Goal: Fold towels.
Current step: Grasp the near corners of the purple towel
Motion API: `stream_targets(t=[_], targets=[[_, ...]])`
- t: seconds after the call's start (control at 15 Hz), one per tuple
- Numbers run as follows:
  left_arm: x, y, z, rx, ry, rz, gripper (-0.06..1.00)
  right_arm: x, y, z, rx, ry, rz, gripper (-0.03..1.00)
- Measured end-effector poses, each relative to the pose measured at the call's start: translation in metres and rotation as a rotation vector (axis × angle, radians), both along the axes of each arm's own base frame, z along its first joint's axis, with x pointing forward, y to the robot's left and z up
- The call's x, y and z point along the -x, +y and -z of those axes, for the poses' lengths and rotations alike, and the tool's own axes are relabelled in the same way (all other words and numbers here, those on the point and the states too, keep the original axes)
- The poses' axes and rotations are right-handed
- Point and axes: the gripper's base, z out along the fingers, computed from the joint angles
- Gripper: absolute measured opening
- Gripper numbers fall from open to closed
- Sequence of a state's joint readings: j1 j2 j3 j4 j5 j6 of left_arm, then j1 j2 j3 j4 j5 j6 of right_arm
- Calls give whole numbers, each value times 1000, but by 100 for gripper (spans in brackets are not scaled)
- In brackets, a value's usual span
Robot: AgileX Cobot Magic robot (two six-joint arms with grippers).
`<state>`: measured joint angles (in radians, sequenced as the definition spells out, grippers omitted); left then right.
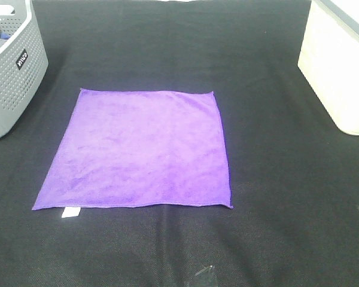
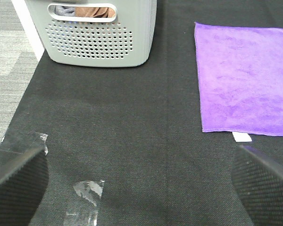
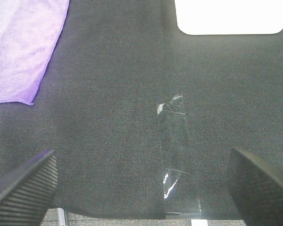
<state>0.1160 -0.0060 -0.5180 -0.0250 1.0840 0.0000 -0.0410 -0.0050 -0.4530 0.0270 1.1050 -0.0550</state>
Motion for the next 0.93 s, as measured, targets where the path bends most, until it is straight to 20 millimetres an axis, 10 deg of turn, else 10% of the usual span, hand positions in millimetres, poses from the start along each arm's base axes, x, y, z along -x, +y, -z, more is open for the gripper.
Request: stream_targets(t=[0.93], targets=[[0,0,0,0,0,0,99,0,0,0,0,0,0,93]])
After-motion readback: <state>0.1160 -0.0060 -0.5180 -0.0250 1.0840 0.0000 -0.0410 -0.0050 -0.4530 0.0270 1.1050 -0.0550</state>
